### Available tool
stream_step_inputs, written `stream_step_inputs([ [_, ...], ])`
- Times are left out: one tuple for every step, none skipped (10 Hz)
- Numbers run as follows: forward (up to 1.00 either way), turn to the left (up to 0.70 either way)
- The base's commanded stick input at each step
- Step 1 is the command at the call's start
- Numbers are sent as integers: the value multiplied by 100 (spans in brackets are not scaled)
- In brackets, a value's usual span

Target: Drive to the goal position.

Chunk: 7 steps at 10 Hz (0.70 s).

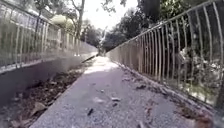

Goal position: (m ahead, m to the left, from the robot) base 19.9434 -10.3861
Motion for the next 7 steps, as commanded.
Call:
stream_step_inputs([
  [50, 0],
  [50, 0],
  [50, 0],
  [50, 0],
  [50, 0],
  [50, 0],
  [50, 0],
])
